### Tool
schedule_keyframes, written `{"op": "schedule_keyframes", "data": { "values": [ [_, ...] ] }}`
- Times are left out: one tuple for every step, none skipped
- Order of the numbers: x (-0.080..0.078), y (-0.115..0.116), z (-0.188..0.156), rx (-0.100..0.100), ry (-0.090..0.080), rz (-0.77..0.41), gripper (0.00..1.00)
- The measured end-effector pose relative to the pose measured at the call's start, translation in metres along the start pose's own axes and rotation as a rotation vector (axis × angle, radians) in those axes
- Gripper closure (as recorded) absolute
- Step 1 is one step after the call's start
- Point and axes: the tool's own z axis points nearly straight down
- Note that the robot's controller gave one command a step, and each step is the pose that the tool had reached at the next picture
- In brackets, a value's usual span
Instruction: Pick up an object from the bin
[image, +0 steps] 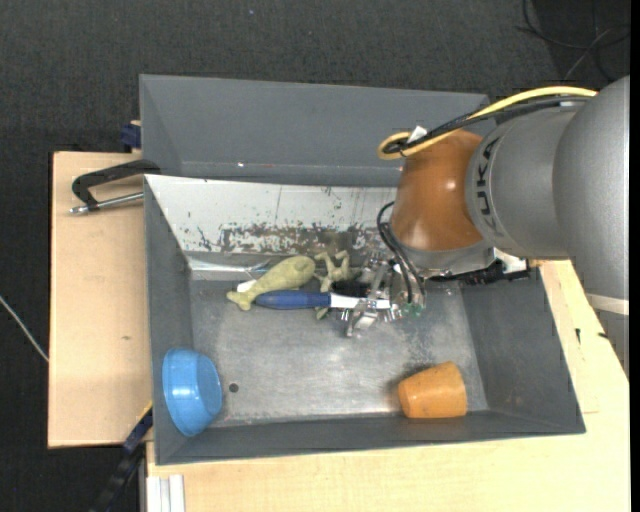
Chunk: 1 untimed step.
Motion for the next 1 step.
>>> {"op": "schedule_keyframes", "data": {
  "values": [
    [-0.0013, 0.0008, -0.0469, -0.004, -0.006, -0.001, 1.0]
  ]
}}
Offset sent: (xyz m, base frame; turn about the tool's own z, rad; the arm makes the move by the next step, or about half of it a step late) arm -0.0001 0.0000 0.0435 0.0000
